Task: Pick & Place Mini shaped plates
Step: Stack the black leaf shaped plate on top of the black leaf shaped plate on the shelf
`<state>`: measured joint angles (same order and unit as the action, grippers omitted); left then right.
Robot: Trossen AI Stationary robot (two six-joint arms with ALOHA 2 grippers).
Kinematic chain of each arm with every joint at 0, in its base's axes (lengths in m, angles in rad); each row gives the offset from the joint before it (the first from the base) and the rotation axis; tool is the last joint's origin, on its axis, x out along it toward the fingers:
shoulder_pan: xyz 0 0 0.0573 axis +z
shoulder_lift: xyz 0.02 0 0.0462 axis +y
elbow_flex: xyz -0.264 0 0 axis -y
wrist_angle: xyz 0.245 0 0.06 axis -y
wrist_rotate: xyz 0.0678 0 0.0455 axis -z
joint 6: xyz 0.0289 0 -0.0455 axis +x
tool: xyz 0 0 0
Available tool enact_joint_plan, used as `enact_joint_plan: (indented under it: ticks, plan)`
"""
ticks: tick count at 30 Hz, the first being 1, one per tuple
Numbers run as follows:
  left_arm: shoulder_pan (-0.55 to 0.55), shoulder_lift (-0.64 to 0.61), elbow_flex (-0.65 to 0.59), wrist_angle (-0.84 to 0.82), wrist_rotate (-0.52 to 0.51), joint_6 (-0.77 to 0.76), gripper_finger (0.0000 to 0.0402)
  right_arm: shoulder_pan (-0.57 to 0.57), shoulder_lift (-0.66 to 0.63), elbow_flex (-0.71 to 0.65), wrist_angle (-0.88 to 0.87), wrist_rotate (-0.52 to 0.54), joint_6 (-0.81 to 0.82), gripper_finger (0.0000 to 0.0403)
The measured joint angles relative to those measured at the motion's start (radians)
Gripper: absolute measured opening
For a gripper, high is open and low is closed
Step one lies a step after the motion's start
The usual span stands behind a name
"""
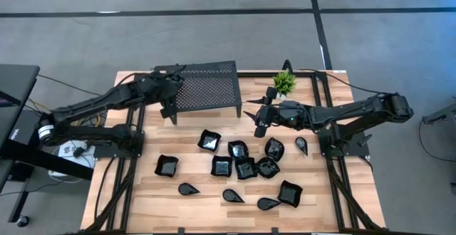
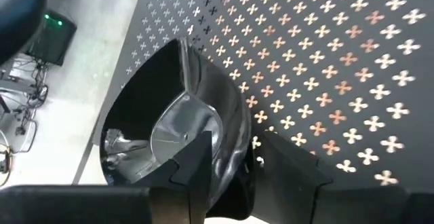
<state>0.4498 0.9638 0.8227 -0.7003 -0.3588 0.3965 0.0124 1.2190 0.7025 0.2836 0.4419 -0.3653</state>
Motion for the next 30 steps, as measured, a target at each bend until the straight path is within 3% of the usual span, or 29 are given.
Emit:
enact_joint_plan:
  ticks: [7, 24, 30]
  plan:
    - [0.001, -0.034, 0.0, 0.002, -0.073, 0.0, 0.0131, 0.0, 0.0, 0.0, 0.0, 0.0, 0.0, 0.0185]
    - [0.013, 0.01, 0.0, -0.014, -0.075, 0.032, 0.0131, 0.0, 0.0, 0.0, 0.001, 0.0, -0.001, 0.0183]
    - [0.012, 0.052, -0.001, 0.012, -0.083, 0.047, 0.0083, 0.0, 0.0, 0.0, 0.001, 0.0, -0.001, 0.0184]
